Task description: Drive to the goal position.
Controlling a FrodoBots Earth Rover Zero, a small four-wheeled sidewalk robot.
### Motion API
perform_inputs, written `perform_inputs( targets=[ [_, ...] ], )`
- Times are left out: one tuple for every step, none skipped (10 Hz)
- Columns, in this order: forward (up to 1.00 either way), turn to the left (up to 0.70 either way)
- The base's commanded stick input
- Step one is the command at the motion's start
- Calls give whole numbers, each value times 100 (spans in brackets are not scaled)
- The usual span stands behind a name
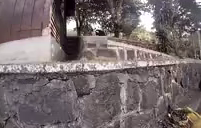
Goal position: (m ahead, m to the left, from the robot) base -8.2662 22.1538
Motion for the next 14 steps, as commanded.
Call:
perform_inputs(
  targets=[
    [0,0],
    [0,0],
    [0,0],
    [0,0],
    [-70,0],
    [-70,0],
    [-69,0],
    [-66,0],
    [-62,0],
    [0,0],
    [0,0],
    [0,0],
    [0,0],
    [0,0]
  ],
)
